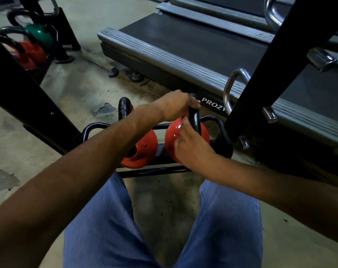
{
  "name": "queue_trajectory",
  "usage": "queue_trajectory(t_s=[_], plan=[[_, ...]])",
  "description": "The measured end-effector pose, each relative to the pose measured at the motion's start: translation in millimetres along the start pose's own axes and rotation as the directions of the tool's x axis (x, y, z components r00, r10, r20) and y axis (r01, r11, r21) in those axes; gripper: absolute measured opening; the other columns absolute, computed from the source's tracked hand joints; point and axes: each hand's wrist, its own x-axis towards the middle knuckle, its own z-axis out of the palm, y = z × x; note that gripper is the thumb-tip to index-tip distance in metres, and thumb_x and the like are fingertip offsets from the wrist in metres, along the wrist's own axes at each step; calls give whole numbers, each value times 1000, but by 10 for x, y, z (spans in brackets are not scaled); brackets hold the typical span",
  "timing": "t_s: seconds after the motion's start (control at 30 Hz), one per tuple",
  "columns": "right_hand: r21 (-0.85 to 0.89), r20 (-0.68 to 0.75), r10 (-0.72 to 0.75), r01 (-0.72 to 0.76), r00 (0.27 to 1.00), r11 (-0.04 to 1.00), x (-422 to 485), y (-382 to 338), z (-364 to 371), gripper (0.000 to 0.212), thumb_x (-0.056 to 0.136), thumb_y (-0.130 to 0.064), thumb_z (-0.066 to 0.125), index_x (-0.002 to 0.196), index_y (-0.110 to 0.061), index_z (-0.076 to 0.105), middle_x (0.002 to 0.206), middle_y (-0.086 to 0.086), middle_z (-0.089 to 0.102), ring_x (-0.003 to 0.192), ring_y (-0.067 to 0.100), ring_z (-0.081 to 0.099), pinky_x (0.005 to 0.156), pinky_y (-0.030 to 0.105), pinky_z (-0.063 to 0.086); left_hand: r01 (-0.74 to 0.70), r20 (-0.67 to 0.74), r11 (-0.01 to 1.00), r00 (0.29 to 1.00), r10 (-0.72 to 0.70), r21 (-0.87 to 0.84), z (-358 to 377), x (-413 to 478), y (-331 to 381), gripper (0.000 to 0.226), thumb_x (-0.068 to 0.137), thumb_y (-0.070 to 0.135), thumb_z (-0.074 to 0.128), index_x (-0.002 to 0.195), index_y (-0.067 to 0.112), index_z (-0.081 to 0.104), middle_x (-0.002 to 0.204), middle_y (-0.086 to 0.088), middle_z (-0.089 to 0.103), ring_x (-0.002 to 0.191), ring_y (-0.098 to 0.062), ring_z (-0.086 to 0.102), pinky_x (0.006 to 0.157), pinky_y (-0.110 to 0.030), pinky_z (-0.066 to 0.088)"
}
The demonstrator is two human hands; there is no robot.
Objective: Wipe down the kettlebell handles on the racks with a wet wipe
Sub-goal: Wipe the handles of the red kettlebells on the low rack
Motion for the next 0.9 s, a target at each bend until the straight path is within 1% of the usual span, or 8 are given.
queue_trajectory(t_s=[0.13, 0.27, 0.33, 0.43, 0.57, 0.73, 0.8, 0.9], plan=[[113, 47, -11, 6, 999, 994, 228, 120, 1, 49, 95, -46, 62, 134, -15, 63, 134, 14, 65, 138, 45, 45, 118, 70, 9, -13, 0, 1000, 1000, 13, -3, 0, 28, -21, 45, 97, 6, 55, 139, 22, 57, 149, 1, 52, 139, -14, 45, 118, -40, 34], [276, -173, 40, 9, 984, 961, -55, 120, 140, 44, 92, -29, 66, 132, -12, 63, 138, 16, 61, 142, 43, 39, 122, 66, 9, -27, -5, 1000, 1000, 27, 5, -5, 10, -27, 47, 96, 2, 53, 139, 21, 58, 149, 1, 51, 139, -13, 46, 118, -37, 34], [424, -369, 148, 25, 918, 905, -206, 108, 293, 32, 87, -20, 70, 119, -14, 72, 135, 16, 59, 134, 41, 45, 118, 61, 26, -42, -18, 999, 999, 42, 6, -13, 2, -27, 48, 96, 0, 51, 138, 20, 59, 148, 1, 53, 138, -12, 47, 118, -35, 33], [589, -547, 377, 23, 747, 808, -307, -94, 540, 20, 85, -8, 69, 104, -12, 73, 114, 12, 63, 104, 32, 58, 94, 45, 45, -54, -14, 998, 998, 54, -24, -27, -3, -34, 48, 94, -2, 51, 136, 18, 61, 145, 0, 55, 137, -12, 48, 118, -34, 34], [715, -580, 511, 94, 635, 693, -424, -308, 717, 17, 97, -3, 58, 103, -6, 73, 99, 10, 65, 86, 27, 58, 73, 39, 51, -45, -9, 998, 999, 45, -43, -30, -3, -23, 41, 97, 6, 52, 135, 20, 63, 144, 0, 56, 137, -12, 48, 118, -36, 35], [785, -555, 585, 141, 591, 603, -450, -280, 887, 17, 99, 0, 58, 104, -3, 74, 104, 12, 67, 90, 26, 64, 70, 34, 56, -20, 1, 999, 1000, 20, -31, -41, -22, 3, 42, 97, 8, 53, 136, 21, 62, 146, 1, 55, 136, -15, 49, 116, -38, 37], [866, -463, 678, 128, 571, 483, -455, -341, 873, 13, 97, 2, 62, 103, -2, 73, 105, 11, 66, 91, 24, 64, 71, 33, 56, -10, -1, 1000, 1000, 10, -26, -36, -49, 52, 41, 99, 15, 55, 140, 20, 58, 150, 1, 50, 139, -17, 47, 117, -40, 36], [992, -62, 858, 127, 510, -3, -476, -536, 777, 6, 96, -2, 68, 99, -6, 71, 105, 2, 67, 96, 16, 66, 86, 29, 54, 13, 40, 999, 999, -12, -33, 50, -121, 135, 64, 95, 41, 64, 149, 12, 46, 160, -5, 36, 147, -21, 34, 119, -39, 30]])
